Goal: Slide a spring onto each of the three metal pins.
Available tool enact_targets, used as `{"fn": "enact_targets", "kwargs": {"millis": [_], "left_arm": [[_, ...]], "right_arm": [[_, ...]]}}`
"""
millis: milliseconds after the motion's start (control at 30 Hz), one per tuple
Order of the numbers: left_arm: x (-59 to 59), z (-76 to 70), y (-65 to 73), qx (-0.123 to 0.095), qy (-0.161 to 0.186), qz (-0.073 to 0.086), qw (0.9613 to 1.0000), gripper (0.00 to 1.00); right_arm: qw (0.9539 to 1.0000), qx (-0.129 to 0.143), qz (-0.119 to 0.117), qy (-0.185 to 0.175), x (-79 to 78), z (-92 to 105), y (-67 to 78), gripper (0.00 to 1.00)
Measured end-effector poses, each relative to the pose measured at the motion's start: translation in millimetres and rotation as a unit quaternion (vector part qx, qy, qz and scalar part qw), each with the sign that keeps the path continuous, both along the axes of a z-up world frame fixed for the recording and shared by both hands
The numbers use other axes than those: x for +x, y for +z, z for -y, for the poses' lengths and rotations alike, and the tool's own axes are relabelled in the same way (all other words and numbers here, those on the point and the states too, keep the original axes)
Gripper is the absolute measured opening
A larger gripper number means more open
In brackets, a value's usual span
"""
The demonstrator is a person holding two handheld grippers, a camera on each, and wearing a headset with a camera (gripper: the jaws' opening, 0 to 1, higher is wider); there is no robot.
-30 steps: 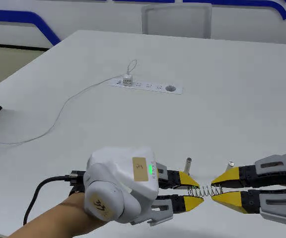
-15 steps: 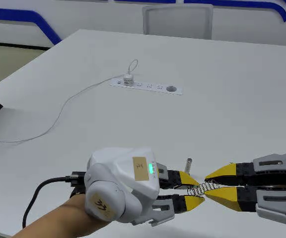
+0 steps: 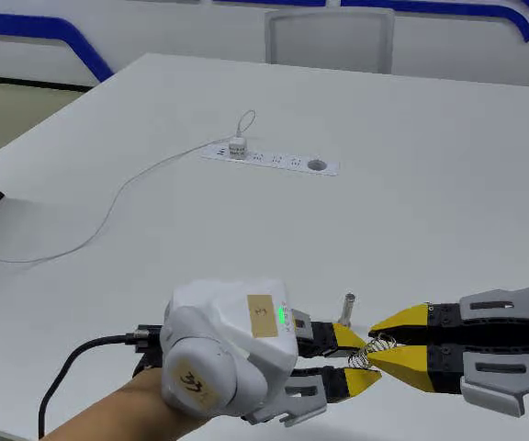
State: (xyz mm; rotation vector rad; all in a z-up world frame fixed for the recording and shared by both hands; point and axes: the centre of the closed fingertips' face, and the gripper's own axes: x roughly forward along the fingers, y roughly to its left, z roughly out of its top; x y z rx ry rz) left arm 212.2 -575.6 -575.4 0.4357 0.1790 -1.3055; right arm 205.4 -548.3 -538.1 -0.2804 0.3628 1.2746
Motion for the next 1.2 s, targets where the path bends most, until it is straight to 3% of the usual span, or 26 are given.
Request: {"fn": "enact_targets", "kwargs": {"millis": [33,67,133,300,400,633,867,1200], "left_arm": [[-3.6,1.0,0.1,-0.019,0.006,-0.044,0.9988,0.1],[-2.8,0.0,0.5,-0.025,0.012,-0.056,0.9981,0.1],[0.4,-2.3,1.5,-0.021,0.011,-0.026,0.9994,0.1],[0.4,-2.0,1.0,-0.018,0.012,-0.033,0.9992,0.11],[0.6,-1.6,2.9,-0.032,0.018,-0.05,0.9981,0.15],[4.5,-5.6,-0.9,-0.023,0.028,-0.05,0.9981,0.26],[11.8,-12.8,-1.8,-0.028,0.056,-0.051,0.9967,0.42],[26.4,-39.7,1.3,-0.043,0.111,-0.041,0.992,0.63]], "right_arm": [[1.0,0.002,-0.002,0.001,-0.8,-0.8,0.6,0.1],[1.0,0.004,-0.005,0.002,-1.5,-1.6,1.0,0.1],[1.0,0.002,0.001,-0.001,0.5,-1.2,1.3,0.1],[1.0,-0.003,0.004,-0.002,2.0,-3.4,-0.5,0.1],[1.0,-0.004,0.005,0.0,1.9,-5.1,-0.5,0.1],[0.9999,-0.005,0.01,-0.009,7.9,-2.9,1.9,0.1],[0.9996,-0.006,0.012,-0.024,13.2,3.9,1.3,0.1],[0.9985,-0.012,0.012,-0.053,23.3,16.5,-3.3,0.1]]}}
